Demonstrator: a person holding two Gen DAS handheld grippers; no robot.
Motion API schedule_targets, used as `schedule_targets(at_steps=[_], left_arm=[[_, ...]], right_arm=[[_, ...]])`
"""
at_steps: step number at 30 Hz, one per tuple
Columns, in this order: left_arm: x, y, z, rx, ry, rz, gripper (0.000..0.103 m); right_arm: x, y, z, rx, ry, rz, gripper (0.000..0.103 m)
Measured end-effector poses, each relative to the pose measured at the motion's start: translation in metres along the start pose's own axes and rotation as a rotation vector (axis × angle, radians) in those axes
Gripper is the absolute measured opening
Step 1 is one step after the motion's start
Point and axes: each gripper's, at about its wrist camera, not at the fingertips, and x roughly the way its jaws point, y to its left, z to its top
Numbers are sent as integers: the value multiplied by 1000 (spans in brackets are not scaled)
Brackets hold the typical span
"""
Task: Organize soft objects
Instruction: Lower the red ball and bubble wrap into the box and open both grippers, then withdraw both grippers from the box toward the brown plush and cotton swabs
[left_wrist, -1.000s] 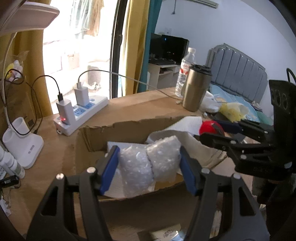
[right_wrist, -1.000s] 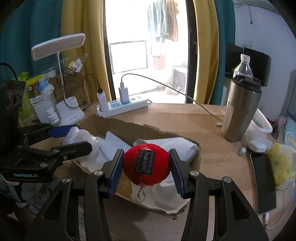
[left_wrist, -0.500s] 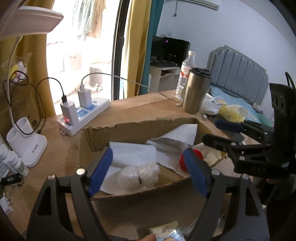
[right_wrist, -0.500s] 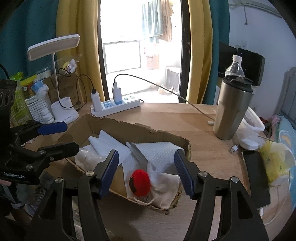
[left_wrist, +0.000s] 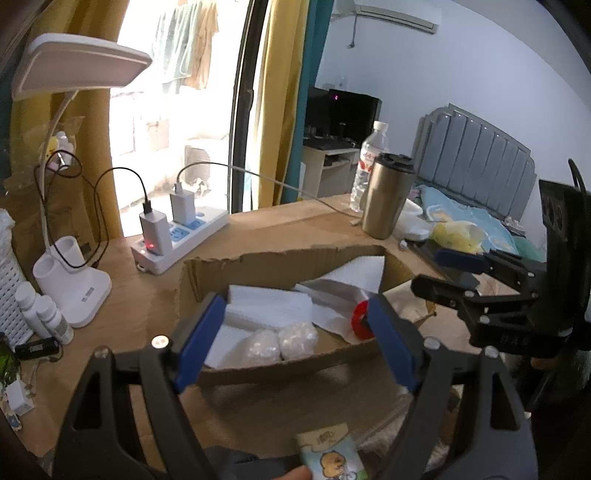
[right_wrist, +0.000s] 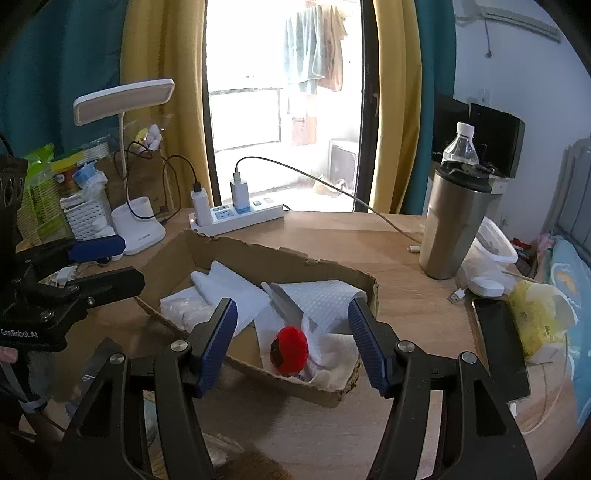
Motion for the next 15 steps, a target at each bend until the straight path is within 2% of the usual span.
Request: schedule_targets(at_steps=[15], left_arm=[[-21, -5, -9, -5, -16, 6, 83]], right_arm=[[-23, 15, -5, -13, -18, 9, 66]])
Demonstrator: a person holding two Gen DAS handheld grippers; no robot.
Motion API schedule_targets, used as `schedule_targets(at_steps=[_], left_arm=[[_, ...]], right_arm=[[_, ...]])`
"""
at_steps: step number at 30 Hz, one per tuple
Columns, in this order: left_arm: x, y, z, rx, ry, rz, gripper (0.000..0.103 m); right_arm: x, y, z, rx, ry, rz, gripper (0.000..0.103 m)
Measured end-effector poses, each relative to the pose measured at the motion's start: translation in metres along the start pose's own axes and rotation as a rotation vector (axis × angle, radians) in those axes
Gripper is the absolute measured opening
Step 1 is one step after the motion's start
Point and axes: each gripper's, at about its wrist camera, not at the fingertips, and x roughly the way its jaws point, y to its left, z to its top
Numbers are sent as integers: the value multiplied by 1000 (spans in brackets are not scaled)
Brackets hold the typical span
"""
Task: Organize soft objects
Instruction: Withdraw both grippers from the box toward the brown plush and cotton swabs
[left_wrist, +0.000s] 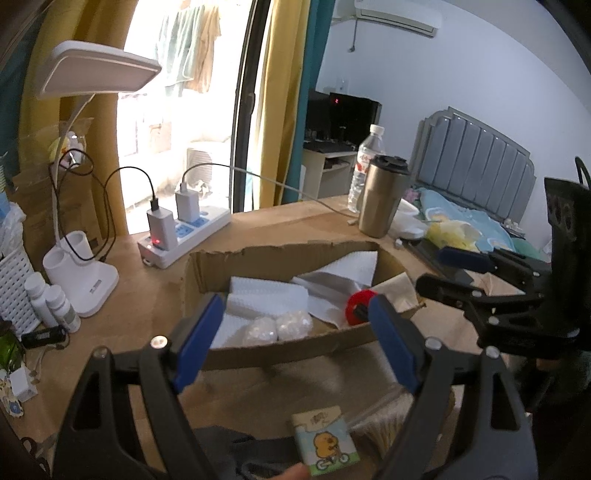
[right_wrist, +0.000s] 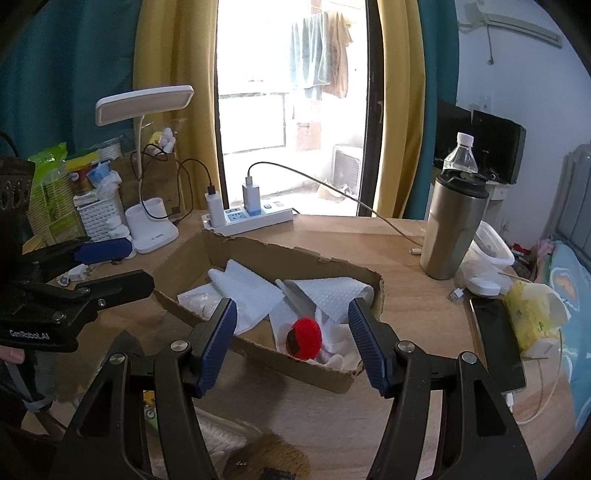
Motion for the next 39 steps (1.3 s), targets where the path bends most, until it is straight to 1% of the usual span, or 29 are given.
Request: schedule_targets(at_steps=[6, 11, 23, 39], left_arm=[[-6, 0, -5, -9, -1, -2, 84], [-13, 1, -13, -17, 2, 0, 87], [-20, 3, -33, -33, 26, 9, 88], [-24, -9, -64, -46, 73, 26, 88]], right_arm=[[-4, 6, -4, 3, -1, 7, 67], [-8, 10, -8, 3, 0, 11, 69], [-13, 17, -27, 0, 29, 15, 69], [-19, 13, -70, 18, 94, 25, 69]])
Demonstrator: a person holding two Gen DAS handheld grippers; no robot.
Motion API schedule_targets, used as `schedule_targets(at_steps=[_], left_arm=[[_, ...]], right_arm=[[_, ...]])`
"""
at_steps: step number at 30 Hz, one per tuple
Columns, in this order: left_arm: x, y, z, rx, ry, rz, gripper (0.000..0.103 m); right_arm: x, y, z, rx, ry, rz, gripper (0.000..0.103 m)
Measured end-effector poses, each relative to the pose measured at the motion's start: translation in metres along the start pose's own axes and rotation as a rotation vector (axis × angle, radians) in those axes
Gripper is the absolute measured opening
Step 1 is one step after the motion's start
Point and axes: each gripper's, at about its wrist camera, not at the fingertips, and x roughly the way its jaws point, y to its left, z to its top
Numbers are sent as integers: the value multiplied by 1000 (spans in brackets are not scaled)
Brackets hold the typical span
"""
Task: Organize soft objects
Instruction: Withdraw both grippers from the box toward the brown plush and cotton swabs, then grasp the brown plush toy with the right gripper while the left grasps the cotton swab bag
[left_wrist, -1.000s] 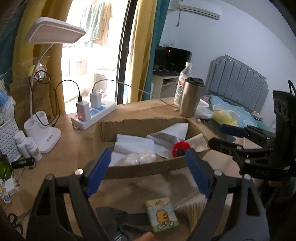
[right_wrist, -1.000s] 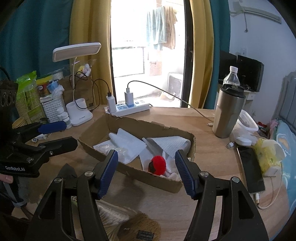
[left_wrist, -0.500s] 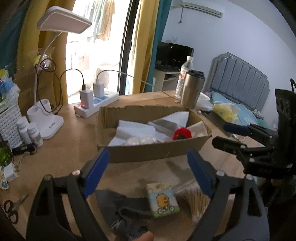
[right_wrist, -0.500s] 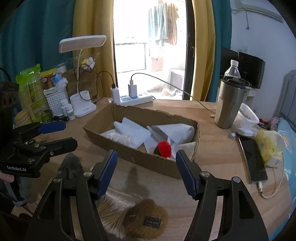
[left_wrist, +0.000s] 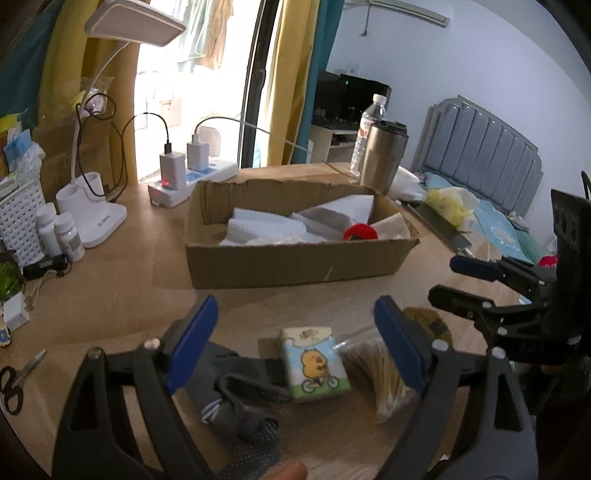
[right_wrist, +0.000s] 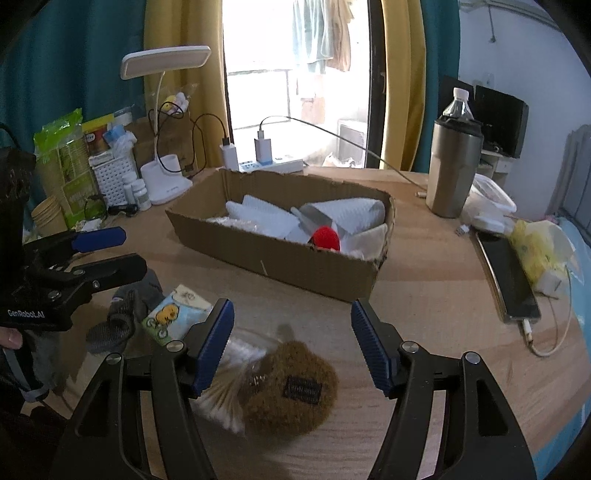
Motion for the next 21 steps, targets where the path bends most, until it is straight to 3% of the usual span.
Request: schedule_targets(at_steps=[21], left_arm=[[11, -40, -20, 58, 67, -9, 88]], right_arm=[[22, -20, -46, 56, 97, 25, 69]])
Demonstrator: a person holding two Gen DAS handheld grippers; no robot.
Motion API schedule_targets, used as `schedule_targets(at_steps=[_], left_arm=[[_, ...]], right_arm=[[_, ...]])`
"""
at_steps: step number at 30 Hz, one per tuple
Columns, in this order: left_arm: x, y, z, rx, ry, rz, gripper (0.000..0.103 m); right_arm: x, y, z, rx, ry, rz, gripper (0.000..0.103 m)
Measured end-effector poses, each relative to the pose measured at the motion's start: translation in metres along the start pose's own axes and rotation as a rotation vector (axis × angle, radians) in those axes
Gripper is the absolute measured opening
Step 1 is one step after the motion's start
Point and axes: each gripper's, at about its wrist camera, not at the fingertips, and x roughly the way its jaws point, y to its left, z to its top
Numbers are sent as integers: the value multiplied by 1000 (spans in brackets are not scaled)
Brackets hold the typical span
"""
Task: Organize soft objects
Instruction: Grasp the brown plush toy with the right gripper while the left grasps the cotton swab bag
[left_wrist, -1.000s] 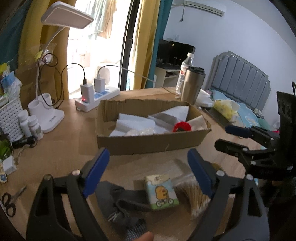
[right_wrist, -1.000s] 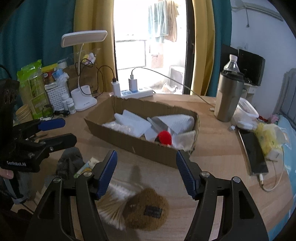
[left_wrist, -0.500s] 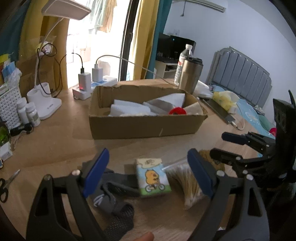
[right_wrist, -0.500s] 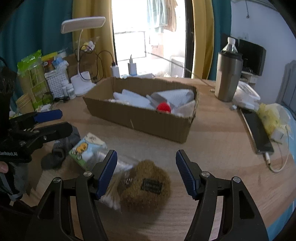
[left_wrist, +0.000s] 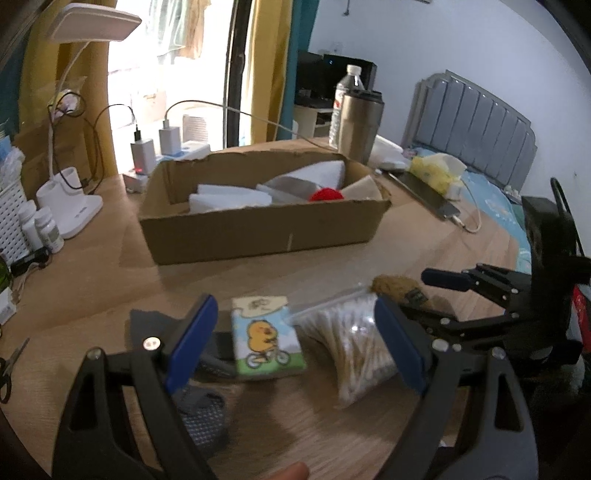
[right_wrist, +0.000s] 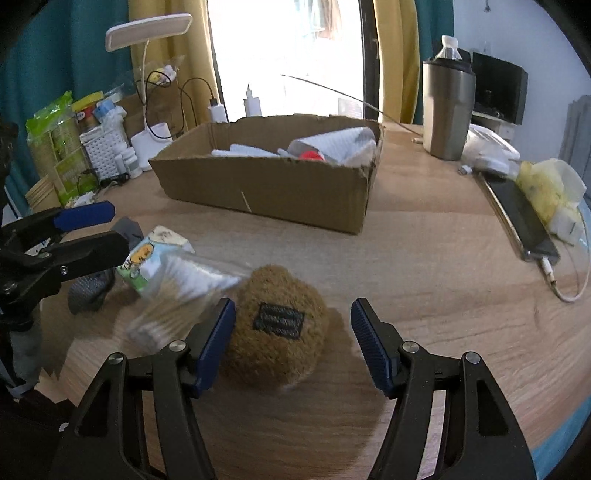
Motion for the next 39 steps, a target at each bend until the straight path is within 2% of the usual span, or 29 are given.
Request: schedule_targets(at_steps=[4, 7, 11, 28, 39], left_arm=[[5, -10, 0, 21, 15, -1, 88], [9, -18, 0, 39, 24, 2, 88], [15, -29, 2, 57, 29, -1, 88], [46, -68, 1, 148, 90, -50, 88], [59, -66, -4, 135, 135, -48, 87]], right_arm=[[2, -6, -5, 14, 2, -11, 66], [0, -13, -8, 29, -11, -14, 56], [-3, -24, -11, 44, -17, -12, 52], [-10, -42, -17, 69, -40, -13, 48], [-12, -46, -18, 77, -42, -25, 47]])
